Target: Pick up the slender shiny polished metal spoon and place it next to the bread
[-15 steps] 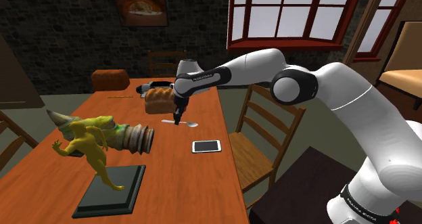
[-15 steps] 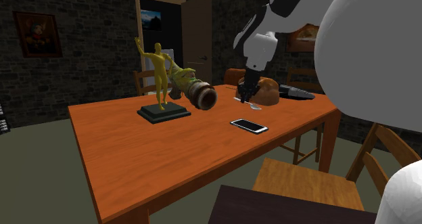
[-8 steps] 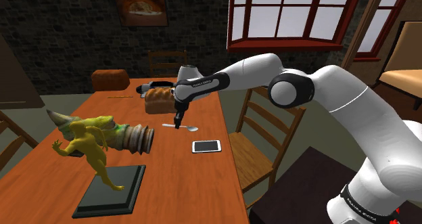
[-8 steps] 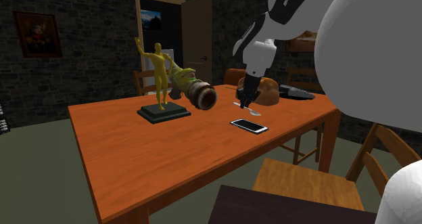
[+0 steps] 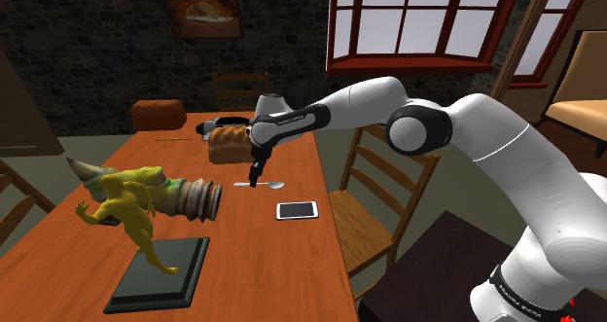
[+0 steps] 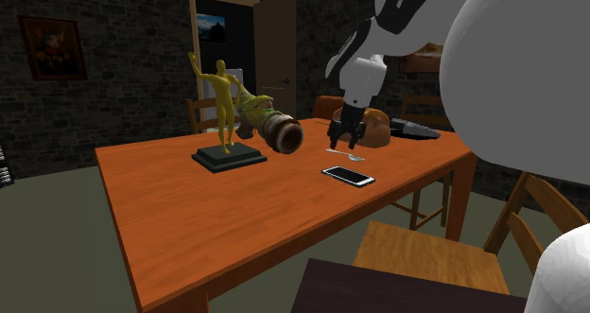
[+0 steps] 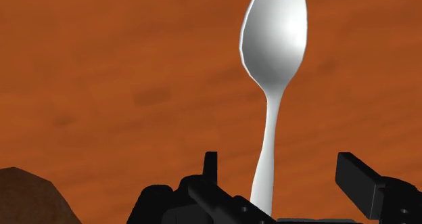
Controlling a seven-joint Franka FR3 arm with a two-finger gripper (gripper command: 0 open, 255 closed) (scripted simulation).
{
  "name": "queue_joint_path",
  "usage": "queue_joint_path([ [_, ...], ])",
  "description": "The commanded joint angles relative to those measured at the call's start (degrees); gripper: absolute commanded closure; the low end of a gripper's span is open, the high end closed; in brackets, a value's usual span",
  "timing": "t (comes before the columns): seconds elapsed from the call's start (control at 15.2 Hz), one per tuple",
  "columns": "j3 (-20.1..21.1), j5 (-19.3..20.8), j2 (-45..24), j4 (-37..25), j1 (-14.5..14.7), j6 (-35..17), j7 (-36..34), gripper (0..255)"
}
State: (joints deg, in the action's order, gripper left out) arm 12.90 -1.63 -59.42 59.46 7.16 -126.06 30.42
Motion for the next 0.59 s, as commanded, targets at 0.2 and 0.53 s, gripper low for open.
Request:
queue_joint_path([
  [0.2,0.1,-0.1,1.7,1.1,-0.4,0.6,0.1,0],
  [0.53,0.4,-0.5,5.9,3.4,-1.4,2.6,0.2,0],
])
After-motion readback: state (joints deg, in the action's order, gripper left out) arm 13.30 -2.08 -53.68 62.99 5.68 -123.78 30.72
